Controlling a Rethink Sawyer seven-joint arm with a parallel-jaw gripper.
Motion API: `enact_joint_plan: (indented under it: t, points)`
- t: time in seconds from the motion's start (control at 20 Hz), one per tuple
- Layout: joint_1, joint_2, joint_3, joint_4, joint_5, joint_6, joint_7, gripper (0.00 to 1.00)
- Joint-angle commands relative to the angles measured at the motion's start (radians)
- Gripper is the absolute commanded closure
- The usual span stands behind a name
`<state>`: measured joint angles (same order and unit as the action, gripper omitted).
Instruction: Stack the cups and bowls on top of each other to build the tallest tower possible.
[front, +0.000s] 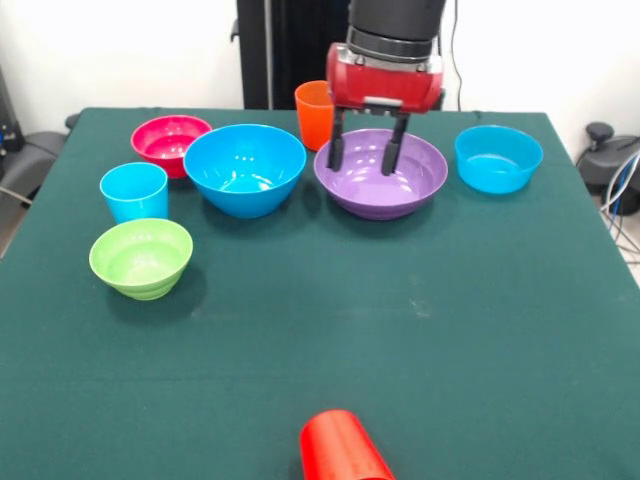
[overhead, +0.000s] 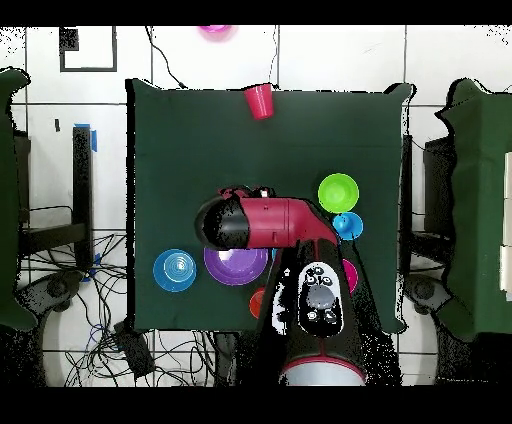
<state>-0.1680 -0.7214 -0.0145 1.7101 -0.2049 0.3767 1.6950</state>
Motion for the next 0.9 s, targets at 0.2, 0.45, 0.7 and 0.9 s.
enact_joint_plan:
  t: [0.2, 0.45, 0.7, 0.9]
  points:
    - [-0.028, 0.014, 0.082, 0.075, -0.175, 0.009, -0.067, 0.00]
    - [-0.015, 0.014, 0.068, 0.084, -0.205, -0.008, -0.023, 0.00]
    - [-0.005, 0.034, 0.044, 0.104, -0.241, -0.055, 0.021, 0.00]
    - [0.043, 0.065, -0.005, 0.092, -0.259, -0.071, 0.079, 0.00]
